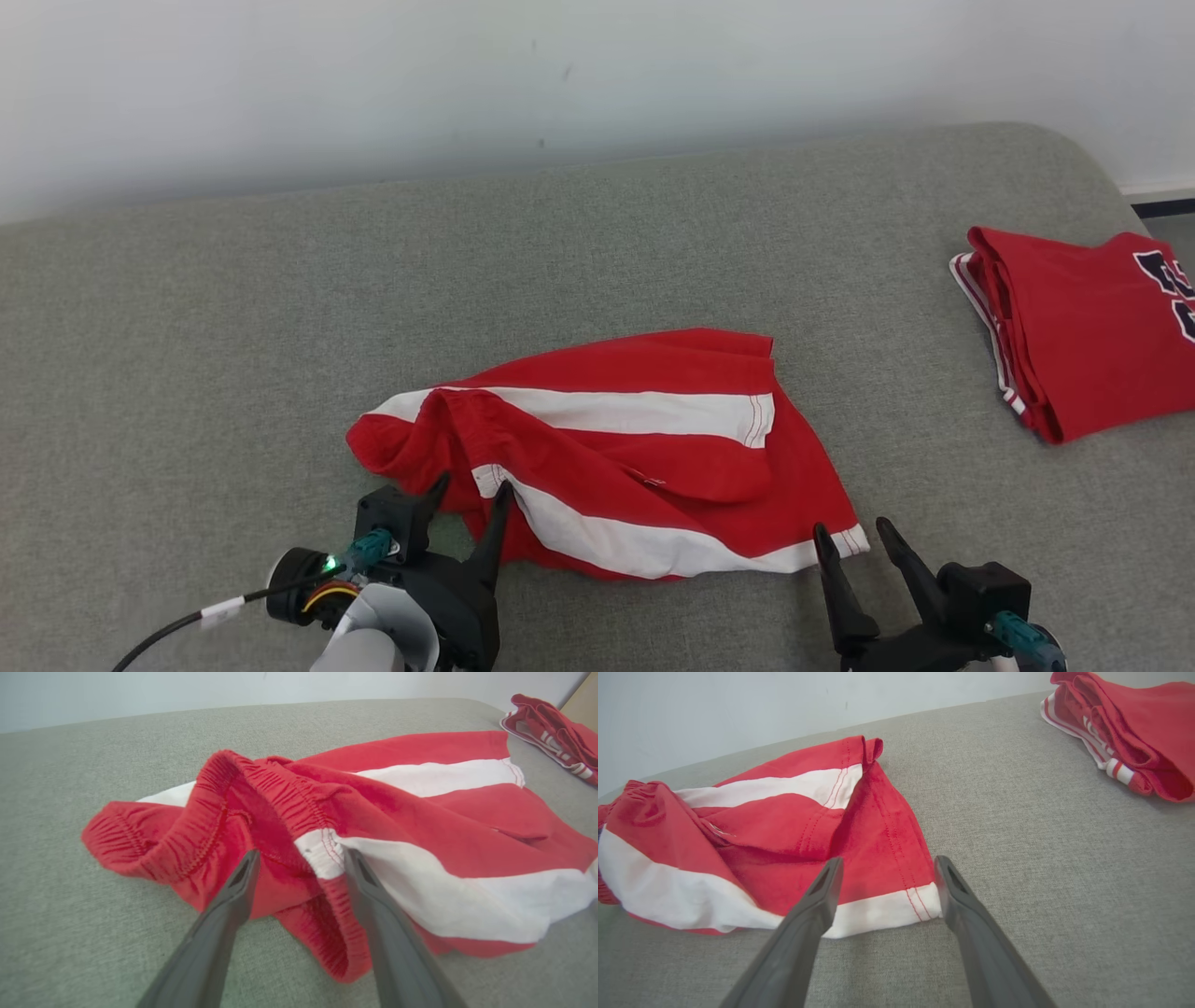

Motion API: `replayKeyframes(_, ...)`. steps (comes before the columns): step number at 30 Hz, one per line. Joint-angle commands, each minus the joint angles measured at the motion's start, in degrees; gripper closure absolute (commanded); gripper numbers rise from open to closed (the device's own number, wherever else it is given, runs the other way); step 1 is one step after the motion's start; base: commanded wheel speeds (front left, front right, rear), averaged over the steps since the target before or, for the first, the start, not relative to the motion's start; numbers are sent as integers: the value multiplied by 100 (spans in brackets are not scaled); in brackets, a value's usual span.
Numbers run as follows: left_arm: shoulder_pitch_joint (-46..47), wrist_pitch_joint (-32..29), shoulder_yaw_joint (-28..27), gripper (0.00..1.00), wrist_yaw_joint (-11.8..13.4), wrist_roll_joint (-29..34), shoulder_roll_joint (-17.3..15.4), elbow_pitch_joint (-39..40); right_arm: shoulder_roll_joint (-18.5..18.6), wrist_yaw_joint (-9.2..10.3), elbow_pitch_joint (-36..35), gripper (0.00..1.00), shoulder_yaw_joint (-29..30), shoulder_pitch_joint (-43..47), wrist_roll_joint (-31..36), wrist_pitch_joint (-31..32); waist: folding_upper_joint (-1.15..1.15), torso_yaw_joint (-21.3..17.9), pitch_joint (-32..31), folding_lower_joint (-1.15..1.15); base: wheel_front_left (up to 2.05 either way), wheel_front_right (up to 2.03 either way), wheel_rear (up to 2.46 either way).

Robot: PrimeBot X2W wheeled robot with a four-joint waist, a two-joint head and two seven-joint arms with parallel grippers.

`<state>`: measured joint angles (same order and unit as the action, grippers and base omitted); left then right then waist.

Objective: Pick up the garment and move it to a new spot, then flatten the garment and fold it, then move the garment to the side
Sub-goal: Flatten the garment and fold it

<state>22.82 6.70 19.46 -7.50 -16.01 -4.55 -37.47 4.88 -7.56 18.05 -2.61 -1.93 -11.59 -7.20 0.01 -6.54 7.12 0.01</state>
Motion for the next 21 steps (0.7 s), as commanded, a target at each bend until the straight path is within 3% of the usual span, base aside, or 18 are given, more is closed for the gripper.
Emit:
replayKeyframes(1, 74, -7, 21, 13, 7, -26, -35, -29, -23, 13, 6, 0, 2, -64, -49, -42, -1, -10, 15, -1, 0, 0, 0)
replayKeyframes(4, 159, -21, 124, 38, 6, -140, -70, -99, -45, 13, 37, 0, 3, -88, -64, -77, -1, -13, 34, -1, 0, 0, 0)
replayKeyframes(5, 179, -41, 159, 58, 6, -181, -77, -123, -49, 13, 48, 0, 1, -101, -66, -92, -1, -13, 38, -1, 0, 0, 0)
replayKeyframes(11, 261, -111, 373, 67, 6, -398, -84, -208, -66, 13, 104, 0, -21, -159, -66, -136, -1, -12, 62, -1, 0, 0, 0)
replayKeyframes(14, 307, -129, 470, 100, 6, -531, -91, -214, -67, 13, 120, 0, -21, -184, -77, -148, -1, -18, 77, -1, 0, 0, 0)
replayKeyframes(21, 255, -12, 497, 100, 16, -652, -210, -100, 38, 13, 190, 0, 224, -122, 73, 239, -1, 36, 125, -1, 0, 0, 0)
